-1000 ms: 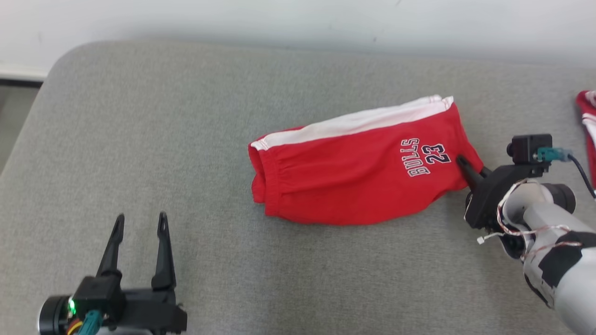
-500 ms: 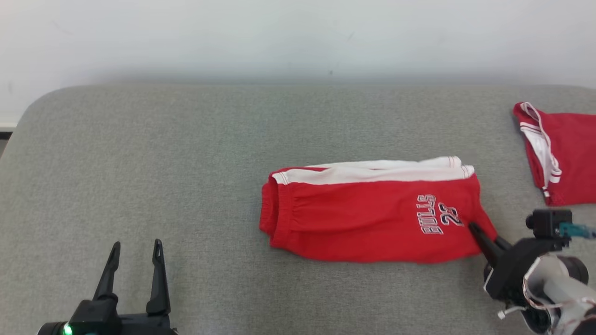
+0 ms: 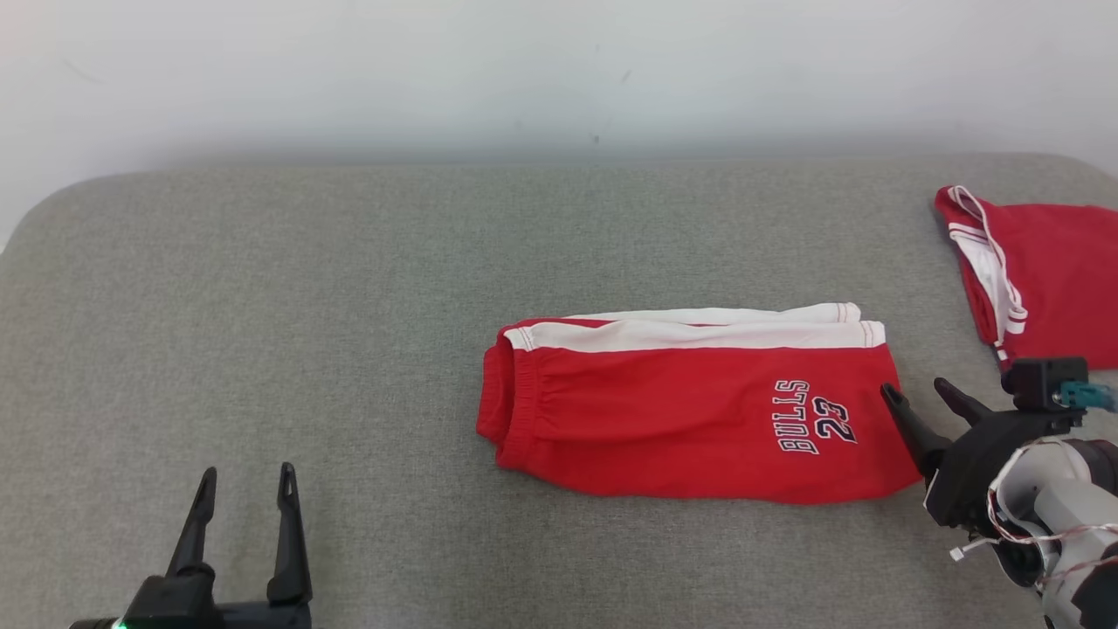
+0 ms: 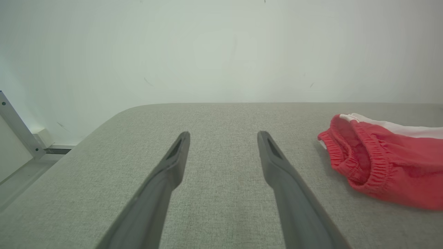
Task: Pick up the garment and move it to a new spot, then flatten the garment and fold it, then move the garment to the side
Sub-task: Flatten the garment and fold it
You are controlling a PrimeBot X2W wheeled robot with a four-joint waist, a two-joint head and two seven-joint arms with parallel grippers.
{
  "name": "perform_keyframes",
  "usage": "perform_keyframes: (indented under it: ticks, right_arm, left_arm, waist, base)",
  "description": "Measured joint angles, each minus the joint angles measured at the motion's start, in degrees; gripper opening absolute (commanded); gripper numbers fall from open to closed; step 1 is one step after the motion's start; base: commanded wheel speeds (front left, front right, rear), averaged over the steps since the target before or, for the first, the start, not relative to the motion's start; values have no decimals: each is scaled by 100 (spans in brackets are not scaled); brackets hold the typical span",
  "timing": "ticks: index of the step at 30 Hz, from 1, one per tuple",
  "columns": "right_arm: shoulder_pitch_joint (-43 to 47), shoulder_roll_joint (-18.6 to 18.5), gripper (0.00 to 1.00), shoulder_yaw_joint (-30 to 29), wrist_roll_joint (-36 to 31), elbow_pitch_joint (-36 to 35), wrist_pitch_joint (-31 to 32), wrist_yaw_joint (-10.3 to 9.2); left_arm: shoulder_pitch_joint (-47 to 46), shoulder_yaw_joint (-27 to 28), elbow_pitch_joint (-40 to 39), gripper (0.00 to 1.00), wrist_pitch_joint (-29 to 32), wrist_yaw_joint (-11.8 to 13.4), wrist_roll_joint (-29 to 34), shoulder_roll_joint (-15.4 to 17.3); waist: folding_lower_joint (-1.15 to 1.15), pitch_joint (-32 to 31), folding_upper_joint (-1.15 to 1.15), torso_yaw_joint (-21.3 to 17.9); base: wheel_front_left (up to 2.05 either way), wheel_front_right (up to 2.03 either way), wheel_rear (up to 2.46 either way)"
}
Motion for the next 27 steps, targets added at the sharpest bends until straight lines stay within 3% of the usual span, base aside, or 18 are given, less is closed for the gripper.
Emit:
perform_keyframes:
  ticks: [8, 16, 17, 18, 19, 27]
  right_arm:
    - [-377, 509, 100, -89, -109, 1063, 439, 0]
    - [-482, 726, 100, 12, -58, 1245, 587, -1]
    - [-488, 754, 89, 29, -40, 1241, 635, -8]
    - [-491, 773, 33, 49, -12, 1235, 671, -16]
    - [-493, 791, 0, 68, 8, 1233, 706, -16]
    - [-488, 809, 0, 71, 230, 1440, 772, -8]
  left_arm:
    - [-216, -209, 57, 100, 0, -26, 38, -29]
    - [-296, -285, 214, 100, 0, -45, 152, -13]
    - [-302, -282, 232, 100, 0, -47, 151, -12]
    - [-303, -278, 242, 100, -1, -48, 151, -12]
    - [-302, -266, 258, 100, 0, -48, 151, -12]
    - [-221, -154, 336, 100, -1, 3, 130, -5]
  waist:
    - [0, 168, 0, 210]
    - [1, 244, 0, 314]
    - [0, 236, 0, 316]
    - [0, 225, 0, 315]
    - [0, 212, 0, 314]
    - [0, 54, 0, 264]
  base:
    - [0, 0, 0]
    - [0, 0, 0]
    - [0, 0, 0]
    - [0, 0, 0]
    - [0, 0, 0]
    - [0, 0, 0]
